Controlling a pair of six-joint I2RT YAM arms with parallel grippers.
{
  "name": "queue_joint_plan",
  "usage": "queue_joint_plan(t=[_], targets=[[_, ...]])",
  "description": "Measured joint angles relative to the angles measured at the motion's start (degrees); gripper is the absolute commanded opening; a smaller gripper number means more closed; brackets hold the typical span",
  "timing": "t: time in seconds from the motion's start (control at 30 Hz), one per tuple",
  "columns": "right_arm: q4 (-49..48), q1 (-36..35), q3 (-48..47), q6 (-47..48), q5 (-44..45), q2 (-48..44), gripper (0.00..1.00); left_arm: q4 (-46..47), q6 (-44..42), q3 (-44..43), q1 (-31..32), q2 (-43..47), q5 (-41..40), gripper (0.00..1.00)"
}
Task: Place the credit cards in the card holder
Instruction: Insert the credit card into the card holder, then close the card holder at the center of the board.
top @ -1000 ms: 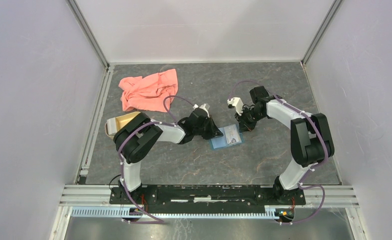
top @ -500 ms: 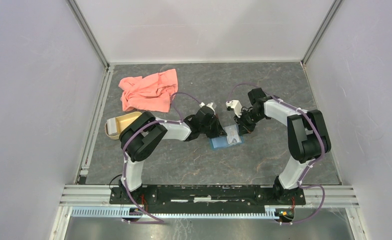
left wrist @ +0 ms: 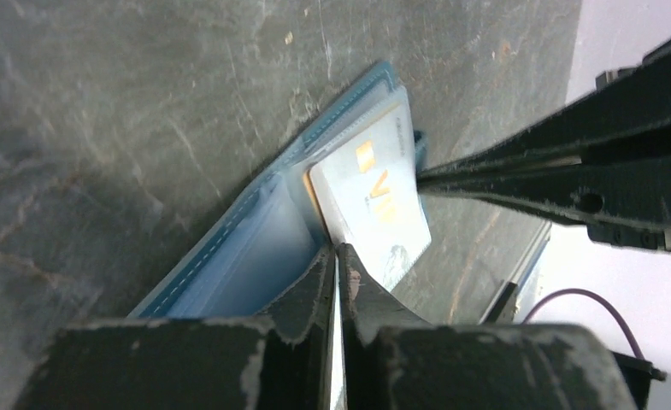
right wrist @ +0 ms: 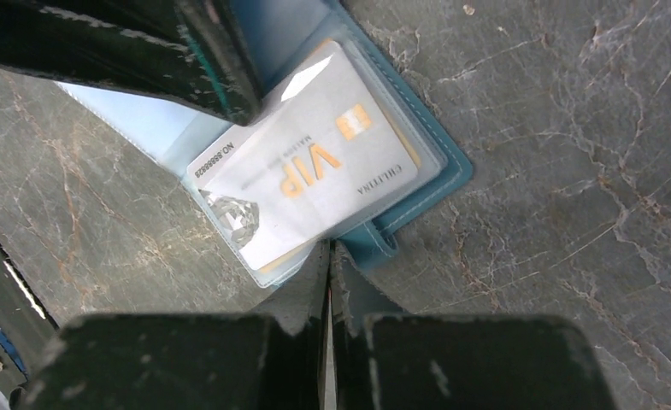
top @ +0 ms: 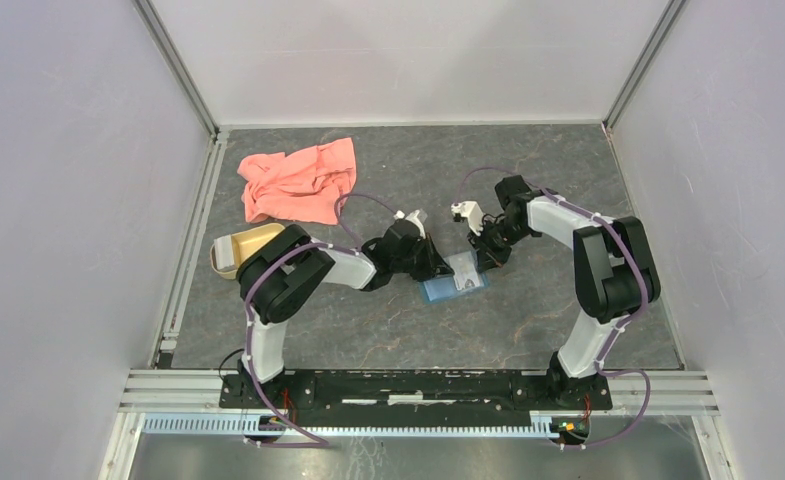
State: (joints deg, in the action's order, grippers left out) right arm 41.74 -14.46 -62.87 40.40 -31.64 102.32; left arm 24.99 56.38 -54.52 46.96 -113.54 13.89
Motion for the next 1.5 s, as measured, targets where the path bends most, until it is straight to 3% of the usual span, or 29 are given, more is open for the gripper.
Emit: queue_joint_plan(t=[0.27, 0.43, 0.5, 0.53, 0.6, 0.63, 0.77, 0.93, 1.2, 1.5], targets=[[-1.07, 2.75, 0.35, 1.68, -3.41, -4.68, 0.25, 3.06, -0.22, 6.25, -0.81, 8.50, 1.20, 0.20], [-1.38, 2.95, 0.92, 5.16, -7.43, -8.52, 0.47, 4.02, -4.83, 10.40, -2.16, 17.88, -0.87, 0.26], [-1.40, 2.89, 1.40, 7.82, -8.66, -9.14, 0.55, 3.89, -7.34, 12.70, -2.49, 22.32, -2.58, 0.40], [-1.40, 2.86, 1.68, 8.83, -8.83, -9.22, 0.60, 3.93, -8.87, 14.12, -2.67, 25.00, -3.61, 0.52], [-1.46, 2.86, 2.67, 12.37, -8.59, -9.29, 0.68, 3.85, -11.45, 16.92, -3.06, 30.05, -5.66, 0.94], [-1.84, 2.86, 3.45, 14.10, -8.26, -9.33, 0.71, 3.98, -12.46, 18.69, -3.43, 32.87, -7.04, 0.99], [-6.97, 2.86, 12.22, 23.37, -5.92, -12.87, 0.78, 5.22, -13.33, 26.69, -7.08, 42.58, -10.14, 1.00], [-10.99, 2.82, 20.61, 33.31, -5.20, -18.60, 0.76, 7.87, -12.46, 34.03, -15.10, 44.54, -4.11, 0.96], [-7.37, 2.84, 10.62, 42.53, -5.86, -11.61, 0.56, 9.55, -12.31, 35.21, -14.97, 42.42, 4.17, 0.93], [-1.14, 2.84, 4.48, 46.93, -7.37, -4.72, 0.55, 12.31, -12.31, 38.53, -14.97, 42.05, 6.51, 0.93]])
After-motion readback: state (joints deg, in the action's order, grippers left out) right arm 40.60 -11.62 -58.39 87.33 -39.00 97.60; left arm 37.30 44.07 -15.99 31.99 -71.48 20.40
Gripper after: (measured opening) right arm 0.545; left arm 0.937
